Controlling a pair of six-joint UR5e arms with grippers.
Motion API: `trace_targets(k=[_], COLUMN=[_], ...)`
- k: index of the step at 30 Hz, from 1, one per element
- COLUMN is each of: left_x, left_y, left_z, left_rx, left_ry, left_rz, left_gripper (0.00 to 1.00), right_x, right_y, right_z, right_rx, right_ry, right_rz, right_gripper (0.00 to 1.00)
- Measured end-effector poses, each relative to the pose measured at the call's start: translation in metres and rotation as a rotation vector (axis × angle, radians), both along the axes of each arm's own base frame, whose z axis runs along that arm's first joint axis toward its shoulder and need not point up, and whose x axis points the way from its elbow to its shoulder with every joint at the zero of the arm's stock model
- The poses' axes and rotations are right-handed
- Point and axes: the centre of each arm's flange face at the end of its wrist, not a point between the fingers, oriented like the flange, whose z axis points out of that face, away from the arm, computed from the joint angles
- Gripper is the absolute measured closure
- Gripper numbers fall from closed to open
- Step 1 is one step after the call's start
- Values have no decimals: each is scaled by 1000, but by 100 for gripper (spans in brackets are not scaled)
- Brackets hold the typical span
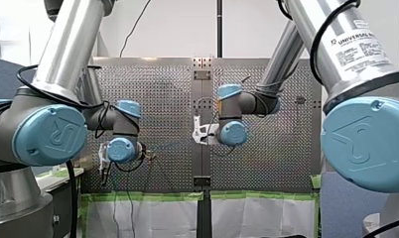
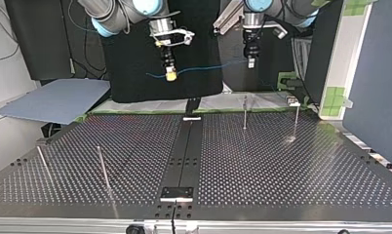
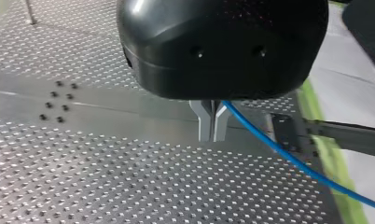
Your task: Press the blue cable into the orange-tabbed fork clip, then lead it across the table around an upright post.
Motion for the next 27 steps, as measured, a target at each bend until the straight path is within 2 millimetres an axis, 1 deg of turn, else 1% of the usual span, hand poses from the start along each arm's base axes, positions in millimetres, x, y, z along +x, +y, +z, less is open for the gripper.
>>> trace_targets(k=[4,8,10,12,15,20,23,27], left_x=[8,15,18,20,22,25,28,32], left_y=[-1,-3,-3,-3,-1,1,2,3], left_z=[14,28,37,45,57,74,74,65], left_rx=[-24,-58,-83,-110,-150,-206,-227,-239], left_ry=[-12,-31,-49,-68,-99,-159,-177,-182], left_rz=[-22,-27,-23,-19,-12,-3,2,8], left_gripper=[99,99,99,99,99,99,99,99], right_x=[7,9,12,16,25,35,38,40], right_y=[-8,-11,-14,-18,-24,-27,-28,-29], right_z=[33,57,68,71,71,53,40,23], right_rx=[-42,-73,-86,-94,-103,-98,-89,-78], right_ry=[-46,-73,-82,-87,-97,-104,-105,-100], right_rz=[6,9,14,17,24,35,38,40], right_gripper=[100,100,100,100,100,100,100,100])
